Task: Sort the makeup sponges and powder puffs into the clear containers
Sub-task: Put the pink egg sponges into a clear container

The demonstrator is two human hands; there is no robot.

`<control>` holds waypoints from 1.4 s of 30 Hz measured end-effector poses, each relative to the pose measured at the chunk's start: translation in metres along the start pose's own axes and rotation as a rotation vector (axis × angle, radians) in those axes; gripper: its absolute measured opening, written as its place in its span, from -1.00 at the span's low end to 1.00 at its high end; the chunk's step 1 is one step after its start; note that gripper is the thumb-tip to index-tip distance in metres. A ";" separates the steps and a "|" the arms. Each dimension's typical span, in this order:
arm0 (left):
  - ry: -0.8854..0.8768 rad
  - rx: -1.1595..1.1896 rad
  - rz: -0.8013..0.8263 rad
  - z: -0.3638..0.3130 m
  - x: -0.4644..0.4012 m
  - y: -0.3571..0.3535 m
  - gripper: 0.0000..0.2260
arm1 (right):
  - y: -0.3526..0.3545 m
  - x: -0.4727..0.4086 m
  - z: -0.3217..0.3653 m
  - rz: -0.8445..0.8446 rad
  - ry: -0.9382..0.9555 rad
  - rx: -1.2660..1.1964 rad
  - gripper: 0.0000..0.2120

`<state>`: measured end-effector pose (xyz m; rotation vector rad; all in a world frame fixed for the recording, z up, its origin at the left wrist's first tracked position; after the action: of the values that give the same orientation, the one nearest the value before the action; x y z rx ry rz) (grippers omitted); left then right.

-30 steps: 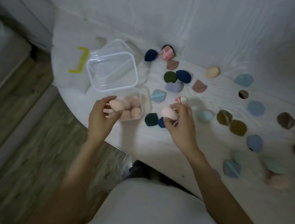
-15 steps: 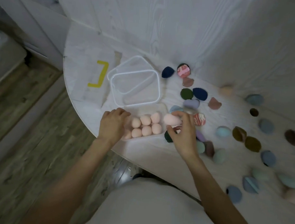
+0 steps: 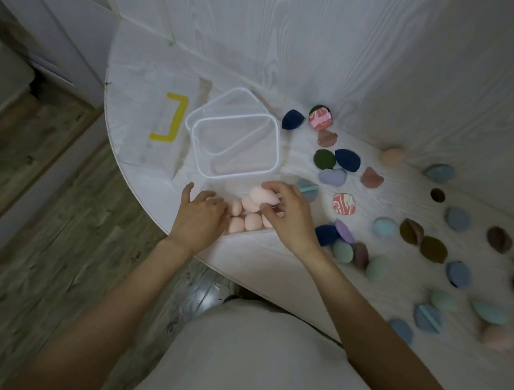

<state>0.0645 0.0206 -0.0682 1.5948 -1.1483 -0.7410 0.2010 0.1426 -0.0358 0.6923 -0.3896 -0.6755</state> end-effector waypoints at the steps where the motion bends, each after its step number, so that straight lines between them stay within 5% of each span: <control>1: -0.001 -0.006 -0.005 -0.002 0.003 0.001 -0.67 | -0.003 -0.006 0.004 0.016 0.008 0.023 -0.67; 10: -0.015 0.142 -0.044 -0.002 0.025 0.000 -0.44 | -0.058 -0.036 0.037 0.136 0.408 0.544 -0.70; 16: -0.024 0.075 0.127 -0.002 0.024 0.000 -0.52 | -0.076 -0.042 0.033 0.272 0.522 0.801 -0.74; 19: -0.043 0.056 0.140 0.003 0.024 0.001 -0.49 | -0.074 -0.054 0.032 0.362 0.435 0.922 -0.75; 24: -0.064 0.073 0.195 0.007 0.021 0.000 -0.49 | -0.067 -0.060 0.042 0.305 0.475 0.936 -0.83; 29: -0.063 0.045 0.276 0.005 0.016 0.001 -0.46 | -0.072 -0.061 0.044 0.446 0.382 0.920 -0.85; 34: -0.012 0.164 0.305 0.010 0.020 0.006 -0.42 | -0.060 -0.053 0.034 0.360 0.260 0.686 -0.80; 42: -0.179 0.192 -0.126 -0.039 0.004 0.036 -0.63 | 0.039 0.006 -0.001 -0.038 0.127 0.377 -0.77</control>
<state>0.0883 0.0291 -0.0214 1.8028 -1.2880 -0.8921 0.2231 0.1608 -0.0091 1.0971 -0.3905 -0.5956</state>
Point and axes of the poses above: each hand's wrist, its own x-axis away from the middle knuckle, its own y-axis out of the back of the hand, z = x × y, the point moved 3 cm from there along -x, towards the middle knuckle, and after that the axes turned 12 degrees about x, right-handed, at the moved point
